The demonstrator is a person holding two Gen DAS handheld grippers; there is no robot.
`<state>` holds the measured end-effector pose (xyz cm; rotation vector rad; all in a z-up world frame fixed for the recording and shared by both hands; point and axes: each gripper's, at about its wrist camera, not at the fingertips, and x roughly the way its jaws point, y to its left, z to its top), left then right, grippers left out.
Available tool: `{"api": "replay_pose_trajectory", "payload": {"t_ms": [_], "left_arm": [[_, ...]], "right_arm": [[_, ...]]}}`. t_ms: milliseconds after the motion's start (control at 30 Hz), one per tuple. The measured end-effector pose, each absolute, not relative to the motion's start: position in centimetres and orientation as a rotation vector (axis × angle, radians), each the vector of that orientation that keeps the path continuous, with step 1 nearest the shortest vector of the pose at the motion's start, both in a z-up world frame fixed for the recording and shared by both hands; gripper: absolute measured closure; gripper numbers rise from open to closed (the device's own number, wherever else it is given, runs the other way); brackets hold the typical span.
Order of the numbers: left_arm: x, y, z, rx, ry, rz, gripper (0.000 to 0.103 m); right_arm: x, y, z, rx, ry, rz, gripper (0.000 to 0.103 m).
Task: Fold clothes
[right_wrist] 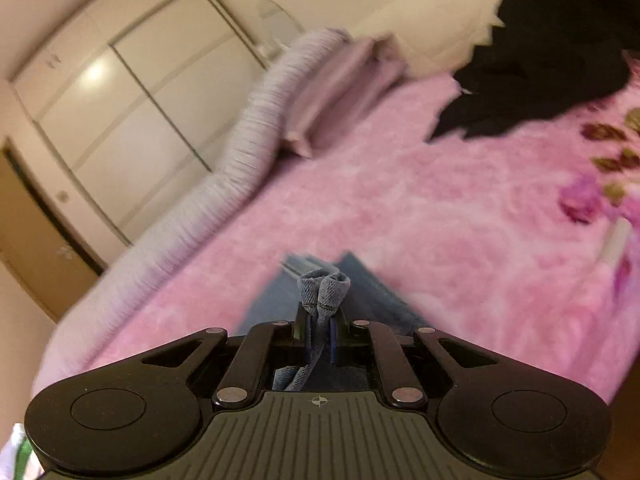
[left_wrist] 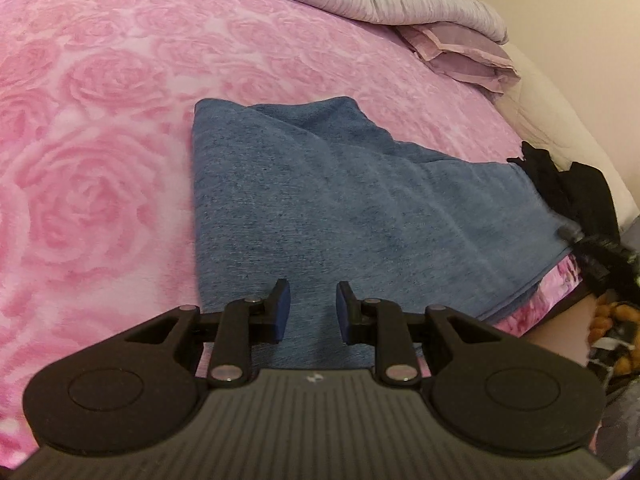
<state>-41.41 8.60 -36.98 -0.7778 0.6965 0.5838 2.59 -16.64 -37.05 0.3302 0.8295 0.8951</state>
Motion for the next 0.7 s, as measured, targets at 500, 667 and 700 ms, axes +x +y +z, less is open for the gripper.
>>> {"api": "replay_pose_trajectory", "payload": {"t_ms": [500, 667, 700], "left_arm": [[-42.2, 8.8, -37.1, -0.769, 0.690, 0.595, 0.083], [-42.9, 7.9, -35.6, -0.663, 0.687, 0.656, 0.084], [-42.9, 7.8, -35.6, -0.658, 0.692, 0.657, 0.084]], "right_arm": [[4.9, -16.8, -38.2, 0.329, 0.927, 0.837, 0.092], [0.6, -16.3, -34.2, 0.038, 0.678, 0.710, 0.067], [-0.5, -15.7, -34.1, -0.031, 0.637, 0.744, 0.067]]}}
